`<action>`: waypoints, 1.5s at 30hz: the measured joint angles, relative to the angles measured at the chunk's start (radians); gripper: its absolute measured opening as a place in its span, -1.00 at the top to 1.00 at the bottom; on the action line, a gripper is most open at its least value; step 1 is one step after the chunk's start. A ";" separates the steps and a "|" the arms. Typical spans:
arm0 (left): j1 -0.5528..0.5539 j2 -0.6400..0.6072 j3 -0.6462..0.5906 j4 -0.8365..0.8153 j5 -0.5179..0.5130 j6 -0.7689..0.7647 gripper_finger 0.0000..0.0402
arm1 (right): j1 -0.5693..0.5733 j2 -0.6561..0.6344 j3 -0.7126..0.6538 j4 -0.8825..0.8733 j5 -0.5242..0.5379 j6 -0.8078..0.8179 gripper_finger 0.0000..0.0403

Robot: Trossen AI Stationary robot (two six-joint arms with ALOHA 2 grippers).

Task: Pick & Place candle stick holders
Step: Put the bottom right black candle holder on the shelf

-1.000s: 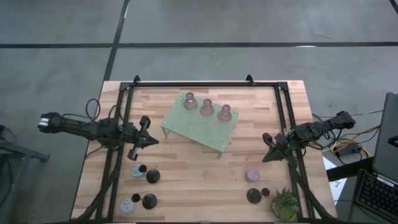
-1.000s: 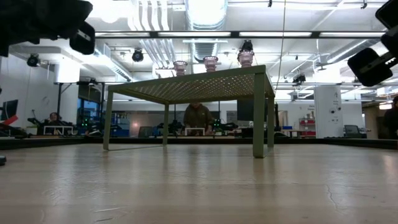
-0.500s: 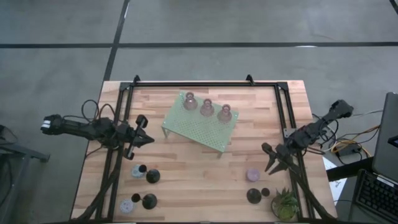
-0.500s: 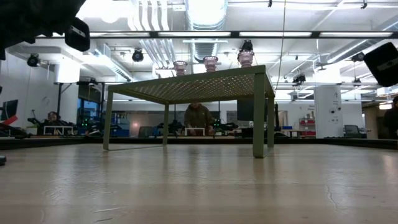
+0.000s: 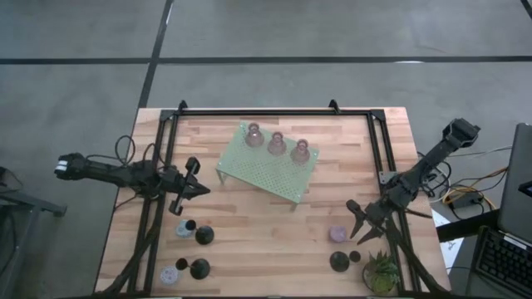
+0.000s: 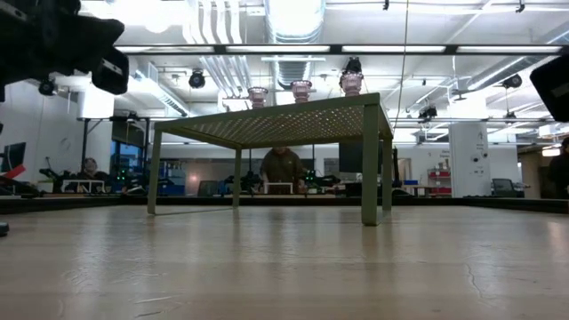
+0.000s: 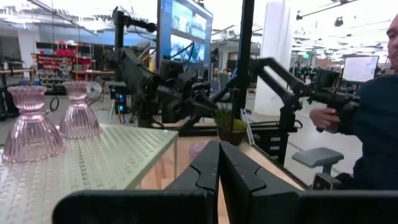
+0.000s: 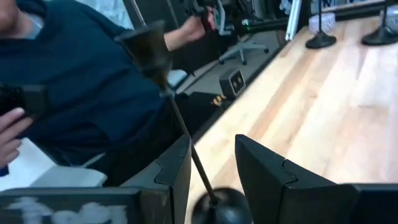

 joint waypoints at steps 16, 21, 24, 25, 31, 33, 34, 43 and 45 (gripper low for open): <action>0.002 -0.035 -0.012 0.138 -0.003 0.107 0.92 | 0.072 0.438 0.145 0.231 0.006 -0.034 0.39; 0.002 -0.035 -0.012 0.137 -0.003 0.106 0.92 | 0.072 0.517 0.193 0.228 0.006 -0.067 0.39; 0.002 -0.034 -0.012 0.133 -0.003 0.105 0.92 | 0.072 0.544 0.212 0.226 0.003 -0.082 0.42; 0.002 -0.035 -0.012 0.127 -0.003 0.104 0.92 | 0.072 0.548 0.217 0.226 0.003 -0.087 0.43; 0.002 -0.034 -0.012 0.076 -0.003 0.102 0.92 | 0.071 0.539 0.217 0.224 0.003 -0.101 0.60; 0.002 -0.034 -0.012 0.059 -0.003 0.101 0.92 | 0.071 0.533 0.217 0.226 0.003 -0.105 0.67; 0.002 -0.034 -0.012 0.055 -0.003 0.101 0.92 | 0.071 0.532 0.217 0.225 0.003 -0.109 0.70; 0.002 -0.034 -0.012 0.056 -0.003 0.101 0.92 | 0.069 0.505 0.216 0.224 0.004 -0.146 0.92; 0.002 -0.034 -0.012 0.056 -0.003 0.101 0.92 | 0.068 0.497 0.216 0.225 0.009 -0.147 0.91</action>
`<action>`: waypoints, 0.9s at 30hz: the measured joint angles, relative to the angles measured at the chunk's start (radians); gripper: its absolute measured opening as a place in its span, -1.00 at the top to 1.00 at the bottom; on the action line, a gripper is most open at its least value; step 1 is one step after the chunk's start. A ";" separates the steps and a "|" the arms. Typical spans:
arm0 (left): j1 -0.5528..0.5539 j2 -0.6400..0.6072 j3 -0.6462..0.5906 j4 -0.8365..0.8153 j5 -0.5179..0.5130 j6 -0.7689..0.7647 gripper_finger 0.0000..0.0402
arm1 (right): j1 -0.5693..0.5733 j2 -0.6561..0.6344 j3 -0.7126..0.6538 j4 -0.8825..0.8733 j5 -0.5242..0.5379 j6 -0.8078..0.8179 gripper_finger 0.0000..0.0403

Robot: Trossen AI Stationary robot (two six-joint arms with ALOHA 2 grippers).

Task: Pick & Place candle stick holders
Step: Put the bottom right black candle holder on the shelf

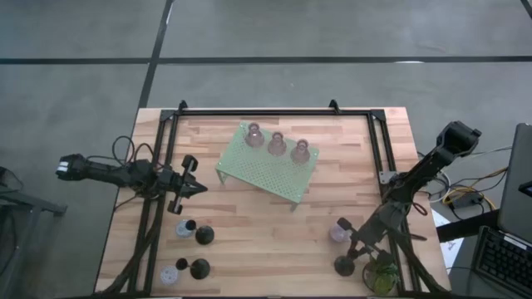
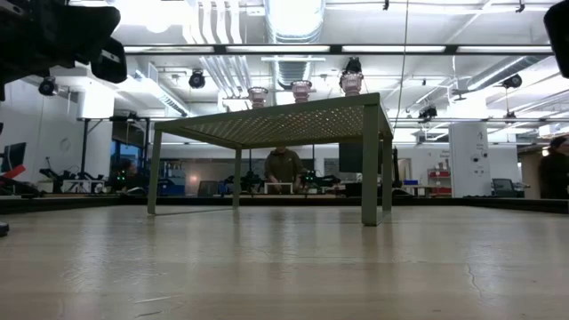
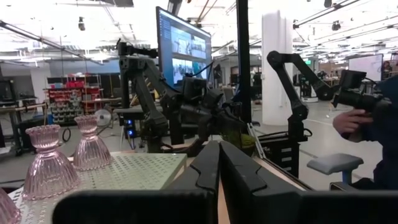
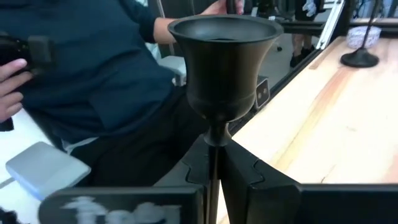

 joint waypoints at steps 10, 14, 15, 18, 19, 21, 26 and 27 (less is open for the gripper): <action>0.000 0.002 0.000 -0.023 0.000 0.000 0.92 | -0.058 -0.111 0.000 -0.001 0.049 -0.016 0.91; 0.000 0.002 0.000 -0.023 0.000 0.000 0.92 | -0.113 -0.160 0.000 -0.001 0.051 -0.013 0.91; 0.000 0.002 0.000 -0.023 0.000 0.000 0.92 | -0.128 -0.170 0.000 -0.001 0.051 -0.013 0.91; 0.000 0.002 0.000 -0.023 0.000 0.000 0.92 | -0.177 -0.195 0.000 -0.001 0.051 -0.009 0.91; 0.000 0.002 0.000 -0.023 0.000 0.000 0.92 | -0.196 -0.200 0.001 -0.002 0.051 -0.001 0.91; 0.000 0.002 0.000 -0.023 0.000 0.000 0.92 | -0.234 -0.202 0.024 -0.037 0.051 0.008 0.91; 0.000 0.002 0.000 -0.023 0.000 0.000 0.92 | -0.299 -0.194 0.179 -0.267 0.054 -0.042 0.91; 0.000 0.002 0.000 -0.023 0.000 0.000 0.92 | -0.310 -0.190 0.219 -0.327 0.064 -0.054 0.91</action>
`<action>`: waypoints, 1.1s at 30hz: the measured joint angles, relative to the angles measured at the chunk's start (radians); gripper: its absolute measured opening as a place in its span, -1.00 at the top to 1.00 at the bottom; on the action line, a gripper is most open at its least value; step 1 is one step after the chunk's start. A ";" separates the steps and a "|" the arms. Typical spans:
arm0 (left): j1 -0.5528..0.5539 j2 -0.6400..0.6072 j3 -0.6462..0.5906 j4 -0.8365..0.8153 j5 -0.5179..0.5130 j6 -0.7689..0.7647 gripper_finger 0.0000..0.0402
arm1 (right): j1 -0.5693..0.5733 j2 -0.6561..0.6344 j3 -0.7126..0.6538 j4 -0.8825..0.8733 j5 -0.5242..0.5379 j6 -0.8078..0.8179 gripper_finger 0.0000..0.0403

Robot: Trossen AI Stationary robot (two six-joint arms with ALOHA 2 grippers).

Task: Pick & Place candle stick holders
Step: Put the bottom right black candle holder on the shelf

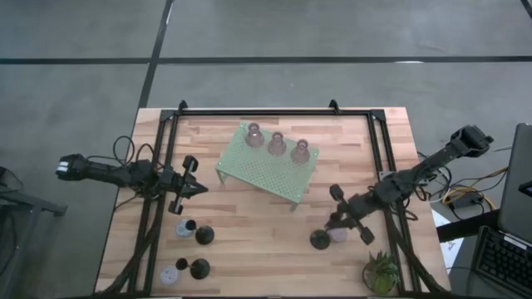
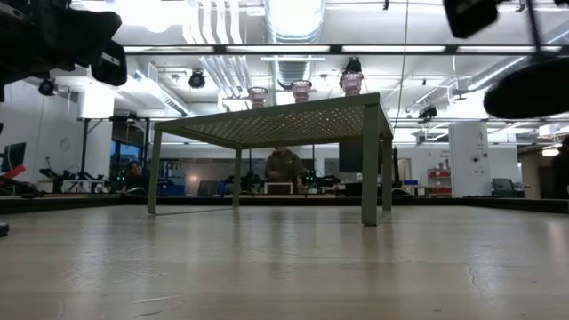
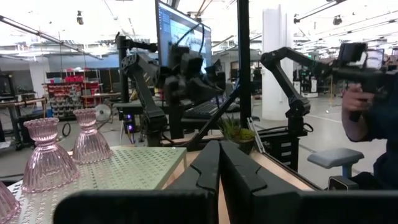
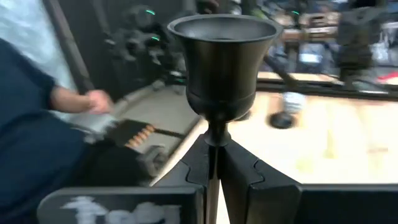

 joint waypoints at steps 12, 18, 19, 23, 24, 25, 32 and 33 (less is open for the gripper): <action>0.000 0.000 0.000 0.000 0.000 0.000 0.92 | -0.202 0.029 0.319 -0.219 0.065 -0.156 0.91; 0.000 0.000 0.000 0.000 0.000 0.000 0.92 | -0.354 0.064 0.373 -0.249 0.065 -0.112 0.91; 0.000 0.000 0.000 0.000 0.000 0.000 0.92 | -0.374 0.075 0.374 -0.252 0.065 -0.109 0.91; 0.000 0.000 0.000 0.000 0.000 0.000 0.92 | -0.434 0.128 0.384 -0.253 0.065 -0.071 0.91; 0.000 0.000 0.000 0.000 0.000 0.000 0.92 | -0.444 0.145 0.390 -0.252 0.065 -0.065 0.91; 0.000 0.000 0.000 0.000 0.000 0.000 0.92 | -0.450 0.164 0.398 -0.252 0.065 -0.060 0.91; 0.000 0.000 0.000 0.000 0.000 0.000 0.92 | -0.454 0.252 0.504 -0.399 0.169 -0.085 0.91; 0.000 0.000 0.000 0.000 0.000 0.000 0.92 | -0.455 0.255 0.516 -0.417 0.169 -0.096 0.91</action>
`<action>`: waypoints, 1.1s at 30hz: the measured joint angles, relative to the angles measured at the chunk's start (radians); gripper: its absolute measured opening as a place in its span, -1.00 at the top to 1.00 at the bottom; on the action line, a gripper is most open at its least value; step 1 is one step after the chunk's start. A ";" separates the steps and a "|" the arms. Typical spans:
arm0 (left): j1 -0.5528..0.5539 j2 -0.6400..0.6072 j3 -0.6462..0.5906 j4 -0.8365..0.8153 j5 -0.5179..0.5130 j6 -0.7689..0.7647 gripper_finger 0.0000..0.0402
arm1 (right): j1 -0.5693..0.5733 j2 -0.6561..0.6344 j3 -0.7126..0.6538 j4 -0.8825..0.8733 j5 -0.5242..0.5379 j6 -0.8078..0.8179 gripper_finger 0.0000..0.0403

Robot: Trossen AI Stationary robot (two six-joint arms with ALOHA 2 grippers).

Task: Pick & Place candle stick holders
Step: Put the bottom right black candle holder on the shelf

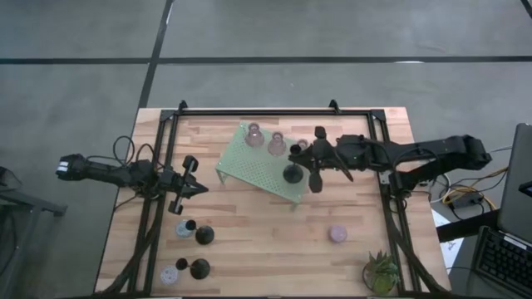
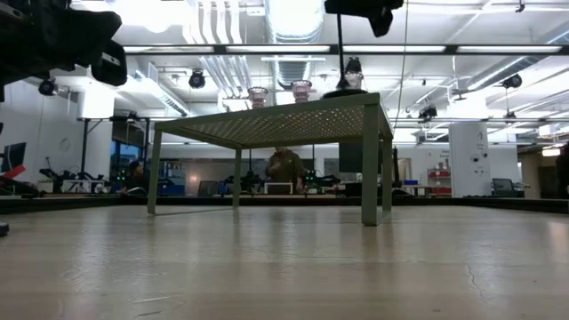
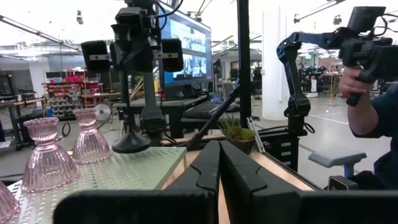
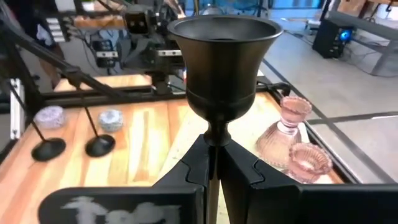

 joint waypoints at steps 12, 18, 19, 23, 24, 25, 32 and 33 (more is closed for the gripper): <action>0.000 0.000 0.000 0.000 0.000 0.000 0.92 | -0.017 -0.023 -0.042 0.015 -0.005 0.000 0.91; 0.000 0.000 0.000 0.000 0.000 0.000 0.92 | -0.030 -0.015 -0.046 0.017 0.000 -0.003 0.91; 0.000 0.000 0.000 0.000 0.000 0.000 0.92 | -0.033 -0.015 -0.046 0.018 0.001 -0.004 0.91; 0.000 0.000 0.000 0.000 0.000 0.000 0.92 | -0.043 -0.016 -0.046 0.020 -0.001 -0.004 0.91; 0.000 0.000 0.000 0.000 0.000 0.000 0.92 | -0.045 -0.015 -0.046 0.019 -0.001 -0.004 0.91; 0.000 0.000 0.000 0.000 0.000 0.000 0.92 | -0.048 -0.015 -0.046 0.019 0.000 -0.004 0.91; 0.000 0.000 0.000 0.000 0.000 0.000 0.92 | -0.058 -0.014 -0.057 0.018 -0.001 0.003 0.91; 0.000 0.000 0.000 0.000 0.000 0.000 0.92 | -0.058 -0.014 -0.058 0.018 0.000 0.003 0.91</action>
